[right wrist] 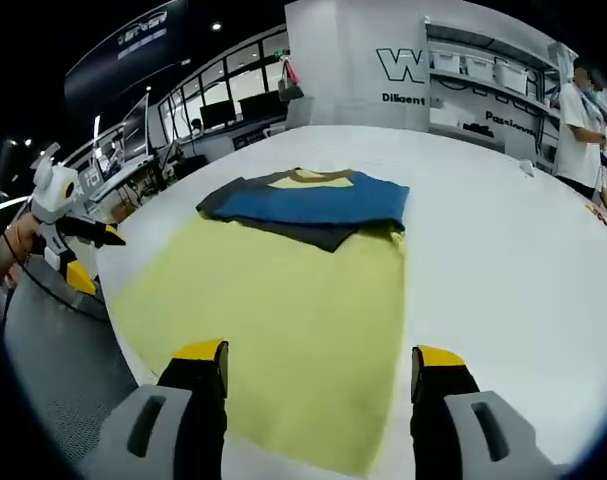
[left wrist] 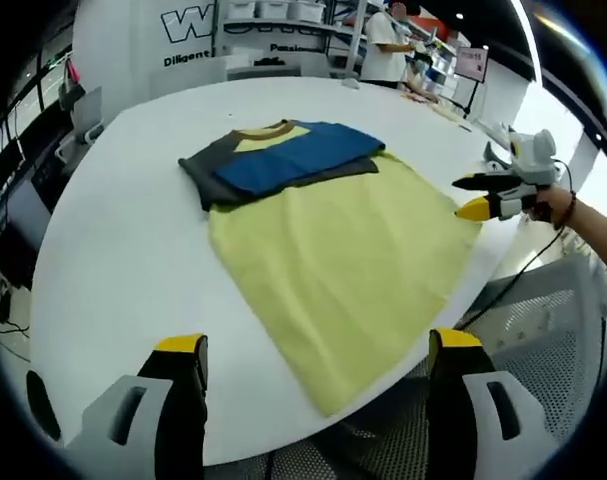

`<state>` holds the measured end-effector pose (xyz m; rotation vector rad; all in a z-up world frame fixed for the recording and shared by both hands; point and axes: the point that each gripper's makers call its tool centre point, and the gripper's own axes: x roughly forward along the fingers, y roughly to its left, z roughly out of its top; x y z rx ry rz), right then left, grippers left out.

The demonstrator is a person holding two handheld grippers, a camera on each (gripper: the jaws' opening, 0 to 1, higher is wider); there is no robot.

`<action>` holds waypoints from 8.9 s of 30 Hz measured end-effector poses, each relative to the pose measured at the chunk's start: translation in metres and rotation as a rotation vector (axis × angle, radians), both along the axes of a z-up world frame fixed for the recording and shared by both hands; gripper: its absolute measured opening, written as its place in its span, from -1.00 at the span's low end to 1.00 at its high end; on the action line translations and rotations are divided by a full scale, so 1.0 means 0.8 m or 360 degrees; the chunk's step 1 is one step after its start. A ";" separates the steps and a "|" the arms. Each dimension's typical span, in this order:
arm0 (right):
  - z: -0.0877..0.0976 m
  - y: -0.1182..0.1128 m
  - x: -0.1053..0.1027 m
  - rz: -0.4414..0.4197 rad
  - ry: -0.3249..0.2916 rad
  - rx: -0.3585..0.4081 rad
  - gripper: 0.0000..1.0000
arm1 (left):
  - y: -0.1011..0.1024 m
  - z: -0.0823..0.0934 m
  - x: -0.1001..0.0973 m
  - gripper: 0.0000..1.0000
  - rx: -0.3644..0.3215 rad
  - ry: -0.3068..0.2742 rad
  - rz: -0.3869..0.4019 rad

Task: Fold the garment on the visible template until the final outline fits inside the template.

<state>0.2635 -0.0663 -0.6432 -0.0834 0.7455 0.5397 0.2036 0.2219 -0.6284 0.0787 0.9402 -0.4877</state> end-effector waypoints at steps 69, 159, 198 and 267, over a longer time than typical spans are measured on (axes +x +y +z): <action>-0.020 -0.017 -0.091 0.0132 0.0344 -0.0328 -1.00 | 0.060 -0.052 -0.040 -0.86 0.0241 0.0454 0.0257; 0.134 0.013 0.021 0.0016 0.0018 -0.0235 -1.00 | 0.132 0.120 0.126 -0.90 0.0042 -0.0017 0.0623; 0.100 0.022 0.002 0.0050 0.0179 -0.0243 -1.00 | 0.048 0.019 0.040 0.17 -0.0091 0.0088 0.0152; 0.137 0.010 0.028 -0.0119 -0.0023 0.0000 -1.00 | 0.053 0.096 0.086 -0.89 -0.0225 -0.0090 0.0340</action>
